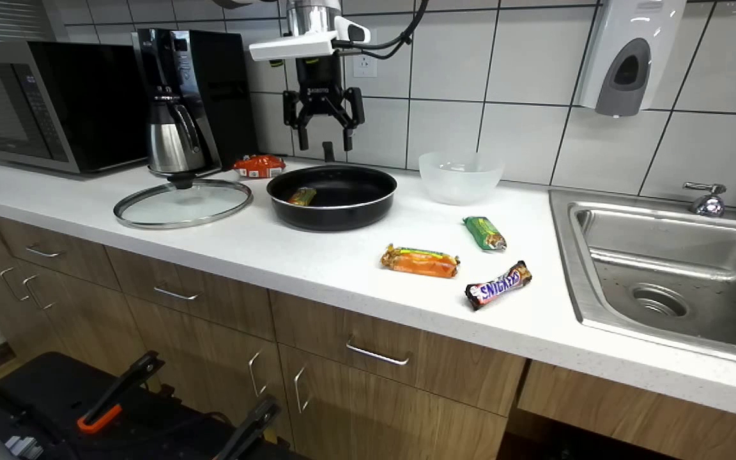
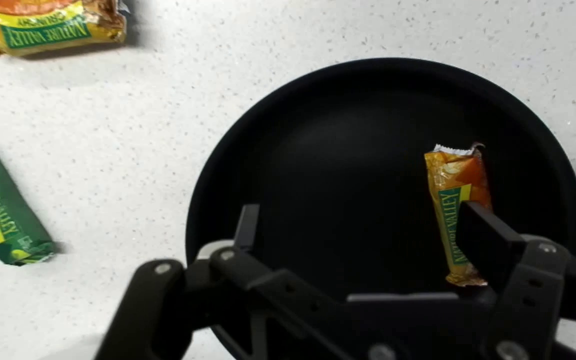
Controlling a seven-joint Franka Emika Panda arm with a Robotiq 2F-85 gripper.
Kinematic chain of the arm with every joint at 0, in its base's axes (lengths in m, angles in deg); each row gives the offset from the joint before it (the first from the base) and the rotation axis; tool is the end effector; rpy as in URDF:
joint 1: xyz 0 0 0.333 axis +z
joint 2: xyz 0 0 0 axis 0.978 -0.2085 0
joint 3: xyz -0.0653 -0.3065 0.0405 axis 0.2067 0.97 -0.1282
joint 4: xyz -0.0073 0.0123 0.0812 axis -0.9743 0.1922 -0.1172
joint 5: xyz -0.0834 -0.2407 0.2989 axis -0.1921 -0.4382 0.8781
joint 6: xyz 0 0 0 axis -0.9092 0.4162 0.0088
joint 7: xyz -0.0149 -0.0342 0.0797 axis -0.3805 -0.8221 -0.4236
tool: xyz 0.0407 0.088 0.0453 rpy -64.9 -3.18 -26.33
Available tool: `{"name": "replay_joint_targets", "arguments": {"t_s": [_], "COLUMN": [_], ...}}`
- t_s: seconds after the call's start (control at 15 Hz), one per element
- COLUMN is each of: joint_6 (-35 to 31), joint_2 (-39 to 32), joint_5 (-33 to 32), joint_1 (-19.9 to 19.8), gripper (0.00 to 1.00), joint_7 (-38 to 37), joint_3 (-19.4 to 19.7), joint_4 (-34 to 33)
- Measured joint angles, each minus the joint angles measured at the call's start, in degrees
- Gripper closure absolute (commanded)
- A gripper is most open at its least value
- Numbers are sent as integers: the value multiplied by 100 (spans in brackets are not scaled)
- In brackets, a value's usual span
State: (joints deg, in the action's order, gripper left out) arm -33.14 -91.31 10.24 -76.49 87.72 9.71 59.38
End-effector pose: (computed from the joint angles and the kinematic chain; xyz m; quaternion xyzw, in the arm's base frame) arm 0.5783 -0.0183 0.3829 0.9984 0.0258 -0.0287 0.0404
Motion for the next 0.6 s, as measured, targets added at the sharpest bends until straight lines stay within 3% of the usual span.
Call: {"name": "replay_joint_targets", "arguments": {"t_s": [0.6], "joint_6": [-10], "joint_2": [492], "joint_5": [-228], "joint_1": [-245], "gripper": [0], "joint_7": [-397], "joint_3": [218], "joint_4": [531]}}
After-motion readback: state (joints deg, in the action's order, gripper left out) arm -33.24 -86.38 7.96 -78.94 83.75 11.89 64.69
